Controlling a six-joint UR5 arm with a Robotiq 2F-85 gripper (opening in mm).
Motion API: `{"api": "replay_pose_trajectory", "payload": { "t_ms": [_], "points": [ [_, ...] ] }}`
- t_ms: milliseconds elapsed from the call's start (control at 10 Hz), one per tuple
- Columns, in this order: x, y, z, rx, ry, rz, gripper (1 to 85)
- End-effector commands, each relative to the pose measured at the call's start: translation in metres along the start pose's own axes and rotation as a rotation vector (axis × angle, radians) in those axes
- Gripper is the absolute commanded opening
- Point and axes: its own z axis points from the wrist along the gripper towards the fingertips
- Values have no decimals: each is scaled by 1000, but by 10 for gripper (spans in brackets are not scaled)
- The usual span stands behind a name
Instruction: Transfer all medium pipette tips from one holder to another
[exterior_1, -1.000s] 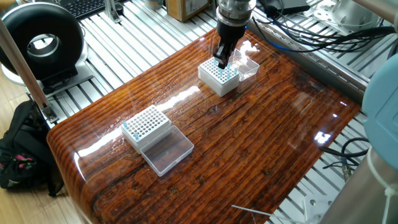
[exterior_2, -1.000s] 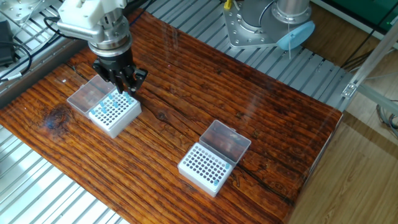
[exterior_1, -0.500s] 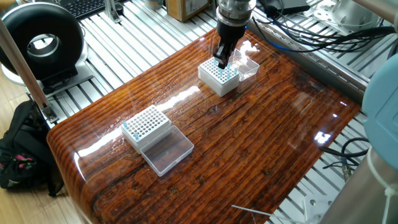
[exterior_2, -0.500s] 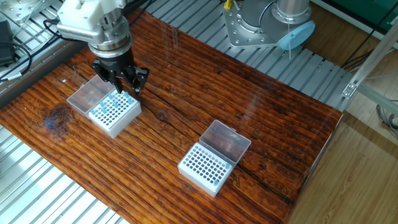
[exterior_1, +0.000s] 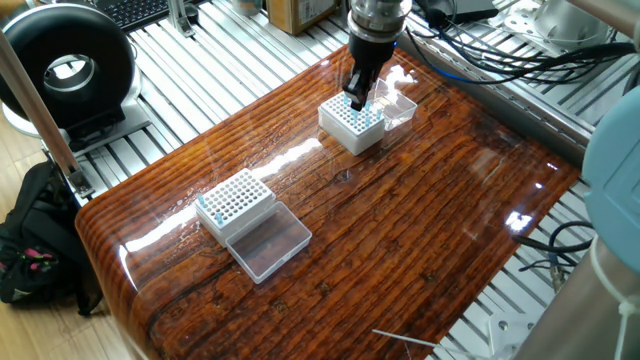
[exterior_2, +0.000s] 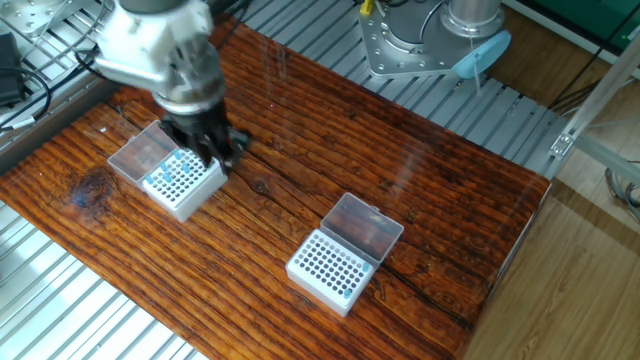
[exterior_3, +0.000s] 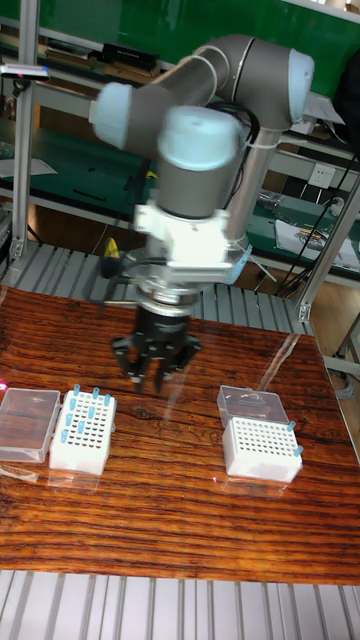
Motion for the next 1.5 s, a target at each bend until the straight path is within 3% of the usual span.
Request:
{"api": "replay_pose_trajectory", "payload": {
  "t_ms": [0, 200, 400, 700, 900, 1200, 1300, 1400],
  "points": [
    [-7, 53, 1, 20, -11, 89, 283],
    [-11, 63, 12, 46, -54, 107, 283],
    [-5, 68, 16, 59, -49, 120, 280],
    [-7, 76, 18, 35, -62, 126, 270],
    [-3, 76, 18, 35, -46, 71, 260],
    [1, 84, 18, 9, -30, -108, 300],
    [2, 81, 18, 22, -24, -115, 300],
    [2, 89, 20, 8, -28, -93, 300]
  ]
}}
